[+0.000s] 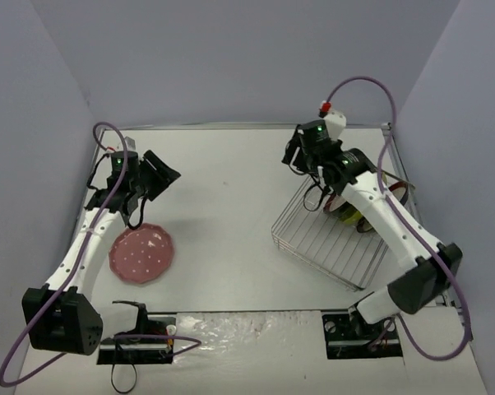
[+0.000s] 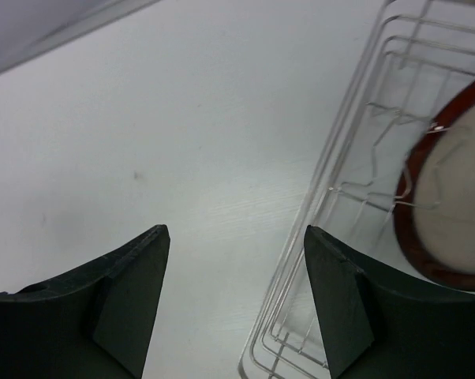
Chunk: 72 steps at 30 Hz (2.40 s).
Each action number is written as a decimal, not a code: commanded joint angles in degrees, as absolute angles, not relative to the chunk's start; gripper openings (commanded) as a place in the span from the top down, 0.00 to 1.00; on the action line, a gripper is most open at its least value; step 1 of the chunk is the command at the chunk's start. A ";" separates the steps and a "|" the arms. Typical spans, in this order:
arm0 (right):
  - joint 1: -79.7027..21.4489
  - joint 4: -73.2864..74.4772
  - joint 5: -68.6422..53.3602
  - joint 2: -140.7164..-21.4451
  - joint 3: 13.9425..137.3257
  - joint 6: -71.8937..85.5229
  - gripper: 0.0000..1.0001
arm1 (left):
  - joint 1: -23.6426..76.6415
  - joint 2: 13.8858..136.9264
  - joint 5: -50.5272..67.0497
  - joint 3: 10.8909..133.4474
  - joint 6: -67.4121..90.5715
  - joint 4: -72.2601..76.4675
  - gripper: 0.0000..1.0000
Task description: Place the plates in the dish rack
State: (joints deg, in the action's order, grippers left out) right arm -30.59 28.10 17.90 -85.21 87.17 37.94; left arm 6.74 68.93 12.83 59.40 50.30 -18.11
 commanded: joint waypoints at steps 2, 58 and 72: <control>-36.32 13.12 1.11 -94.70 87.76 34.57 0.34 | 6.87 62.15 3.33 65.44 46.88 -27.87 0.51; -43.51 -14.85 -24.43 -111.27 78.97 35.70 0.35 | 6.59 36.82 -8.11 28.62 81.53 -50.79 0.44; -43.59 -16.12 -25.00 -111.09 78.42 36.98 0.35 | 6.59 37.99 -7.56 28.01 81.58 -51.06 0.44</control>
